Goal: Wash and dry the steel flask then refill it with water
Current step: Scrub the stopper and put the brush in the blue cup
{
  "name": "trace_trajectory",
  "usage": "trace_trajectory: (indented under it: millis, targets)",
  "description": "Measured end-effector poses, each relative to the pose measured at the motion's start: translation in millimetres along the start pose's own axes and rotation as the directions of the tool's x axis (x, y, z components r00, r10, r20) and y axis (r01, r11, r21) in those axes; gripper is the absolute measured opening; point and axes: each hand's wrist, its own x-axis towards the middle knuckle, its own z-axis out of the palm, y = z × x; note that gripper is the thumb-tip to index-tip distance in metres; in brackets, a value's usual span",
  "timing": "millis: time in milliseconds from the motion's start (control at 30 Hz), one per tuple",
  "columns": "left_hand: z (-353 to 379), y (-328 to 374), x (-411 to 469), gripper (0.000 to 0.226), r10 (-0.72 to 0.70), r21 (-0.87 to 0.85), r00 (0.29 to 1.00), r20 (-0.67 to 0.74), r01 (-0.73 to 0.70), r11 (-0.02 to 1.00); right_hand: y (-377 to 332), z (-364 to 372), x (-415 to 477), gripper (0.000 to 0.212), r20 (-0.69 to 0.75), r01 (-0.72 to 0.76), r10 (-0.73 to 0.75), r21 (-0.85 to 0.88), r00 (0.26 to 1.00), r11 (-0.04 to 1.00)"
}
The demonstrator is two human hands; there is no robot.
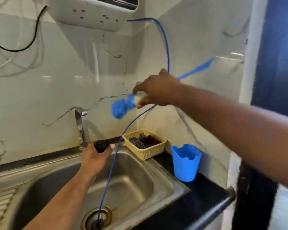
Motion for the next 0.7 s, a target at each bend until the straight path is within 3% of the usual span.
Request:
trace_trajectory:
  millis: [100,333,700]
  targets:
    - [8.9,15.7,-9.2,0.053,-0.017,-0.037,0.999,0.03,0.018,0.999,44.0,-16.2,-18.3,0.057,0.174,0.126,-0.101,-0.136,0.979,0.983]
    - [31.9,29.2,-59.3,0.041,0.042,-0.01,0.994,0.101,-0.041,0.999,90.4,-3.2,-47.3,0.056,0.484,0.223,-0.124,-0.151,0.866,0.963]
    - [34.2,17.4,-74.5,0.049,0.114,0.099,0.978,0.175,-0.133,0.986,65.1,72.0,-61.6,0.059,0.588,0.369,-0.264,-0.062,0.765,0.927]
